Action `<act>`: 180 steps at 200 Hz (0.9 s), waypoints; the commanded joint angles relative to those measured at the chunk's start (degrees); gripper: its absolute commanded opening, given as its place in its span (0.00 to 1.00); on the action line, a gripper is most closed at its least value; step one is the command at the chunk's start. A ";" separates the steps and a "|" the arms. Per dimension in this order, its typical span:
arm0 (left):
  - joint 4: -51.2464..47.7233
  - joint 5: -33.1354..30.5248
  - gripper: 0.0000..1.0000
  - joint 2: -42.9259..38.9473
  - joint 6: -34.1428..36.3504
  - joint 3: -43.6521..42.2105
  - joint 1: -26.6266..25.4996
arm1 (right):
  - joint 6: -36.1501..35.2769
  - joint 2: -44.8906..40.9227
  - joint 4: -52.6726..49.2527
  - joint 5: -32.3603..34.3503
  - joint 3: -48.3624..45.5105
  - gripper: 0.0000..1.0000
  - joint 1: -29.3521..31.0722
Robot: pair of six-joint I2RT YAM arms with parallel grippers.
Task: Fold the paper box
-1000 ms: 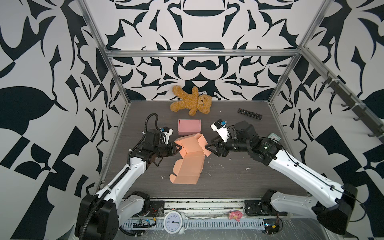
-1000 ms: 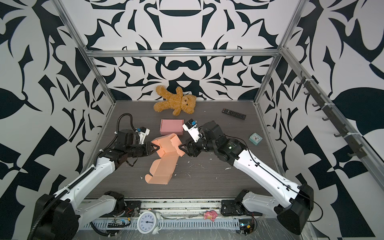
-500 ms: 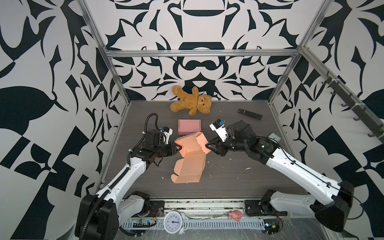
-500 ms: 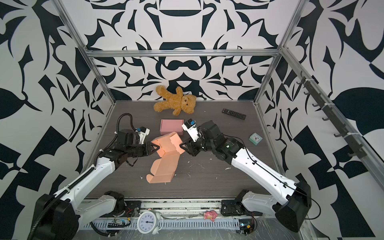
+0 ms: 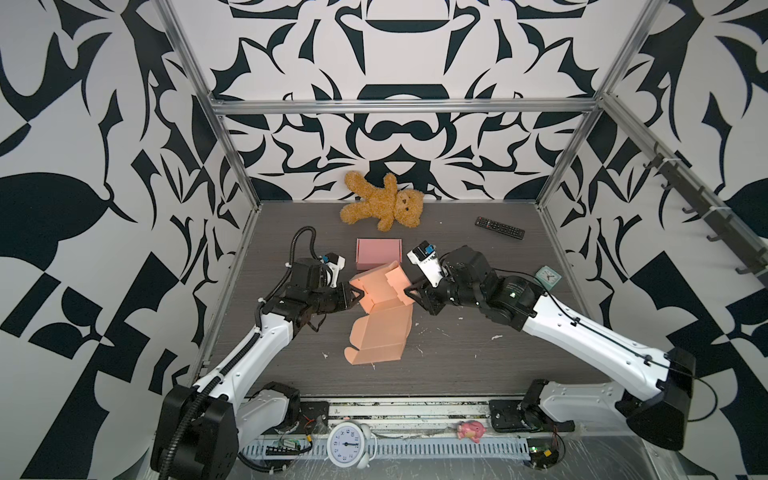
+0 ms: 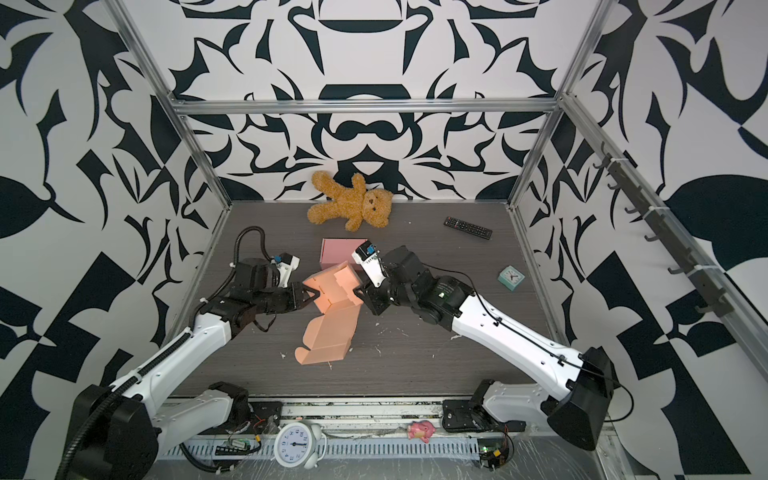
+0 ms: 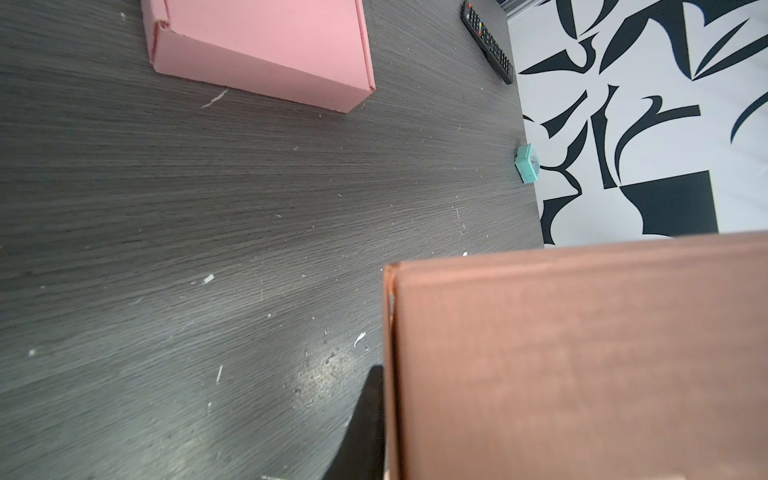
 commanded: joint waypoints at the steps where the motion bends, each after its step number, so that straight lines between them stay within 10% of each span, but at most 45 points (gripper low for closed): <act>1: 1.22 0.29 0.14 0.42 -0.44 -0.92 -0.15 | -0.83 0.37 -2.00 5.79 3.84 0.34 1.44; 180: 2.98 -4.72 0.13 1.05 -4.61 -2.94 -0.14 | 4.37 20.40 -20.63 32.35 25.31 0.34 12.89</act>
